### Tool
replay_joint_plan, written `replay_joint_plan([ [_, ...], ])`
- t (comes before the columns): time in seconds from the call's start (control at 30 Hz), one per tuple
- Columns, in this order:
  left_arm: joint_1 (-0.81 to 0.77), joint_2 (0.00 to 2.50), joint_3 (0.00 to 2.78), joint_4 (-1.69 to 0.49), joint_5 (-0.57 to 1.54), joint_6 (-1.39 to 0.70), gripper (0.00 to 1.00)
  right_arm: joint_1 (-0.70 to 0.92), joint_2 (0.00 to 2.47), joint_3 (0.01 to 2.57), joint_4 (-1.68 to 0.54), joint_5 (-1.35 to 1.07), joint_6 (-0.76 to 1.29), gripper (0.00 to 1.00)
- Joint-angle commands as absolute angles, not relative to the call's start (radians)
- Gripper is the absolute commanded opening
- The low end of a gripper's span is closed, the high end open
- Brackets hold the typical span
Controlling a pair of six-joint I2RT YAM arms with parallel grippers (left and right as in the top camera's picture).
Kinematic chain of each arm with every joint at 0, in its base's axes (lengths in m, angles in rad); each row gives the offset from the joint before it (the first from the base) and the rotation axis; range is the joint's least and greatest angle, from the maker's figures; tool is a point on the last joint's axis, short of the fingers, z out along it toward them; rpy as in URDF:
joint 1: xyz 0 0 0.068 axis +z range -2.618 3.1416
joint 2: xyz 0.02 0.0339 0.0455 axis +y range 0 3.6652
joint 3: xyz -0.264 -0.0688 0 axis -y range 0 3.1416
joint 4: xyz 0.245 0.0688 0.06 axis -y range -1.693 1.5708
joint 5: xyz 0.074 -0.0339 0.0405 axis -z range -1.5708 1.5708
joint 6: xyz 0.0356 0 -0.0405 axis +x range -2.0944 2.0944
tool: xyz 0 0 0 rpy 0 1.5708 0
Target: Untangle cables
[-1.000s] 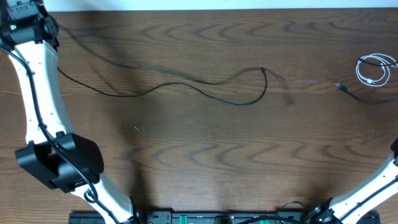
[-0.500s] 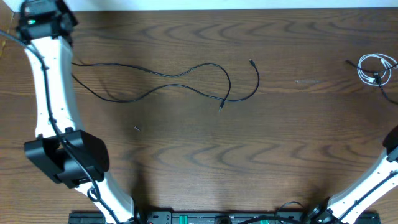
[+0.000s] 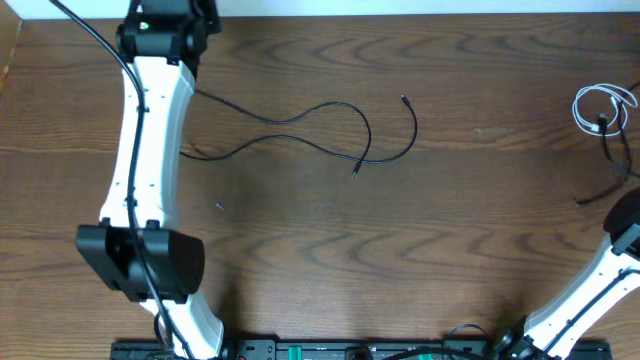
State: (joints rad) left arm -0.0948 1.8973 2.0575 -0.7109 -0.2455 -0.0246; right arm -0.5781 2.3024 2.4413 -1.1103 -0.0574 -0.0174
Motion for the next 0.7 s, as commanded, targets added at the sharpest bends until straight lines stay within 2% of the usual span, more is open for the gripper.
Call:
replay_joint_plan([
  [0.0,-0.143,1.822,2.066,-0.714,-0.076,-0.008,0.07,-0.525,2.263,2.460,-1.157,-0.191,-0.134,0.99],
  [0.2,-0.240,1.827,2.065,-0.784,0.178,-0.024,0.07,-0.489,2.262,2.460,-1.211,-0.387,-0.147,0.99],
  [0.4,-0.355,1.904,2.037,-0.894,0.268,-0.054,0.07,-0.463,2.262,2.460,-1.272,-0.537,-0.148,0.99],
  [0.67,-0.470,2.090,2.000,-0.818,0.525,-0.145,0.07,-0.384,2.263,2.460,-1.374,-0.572,-0.218,0.99],
])
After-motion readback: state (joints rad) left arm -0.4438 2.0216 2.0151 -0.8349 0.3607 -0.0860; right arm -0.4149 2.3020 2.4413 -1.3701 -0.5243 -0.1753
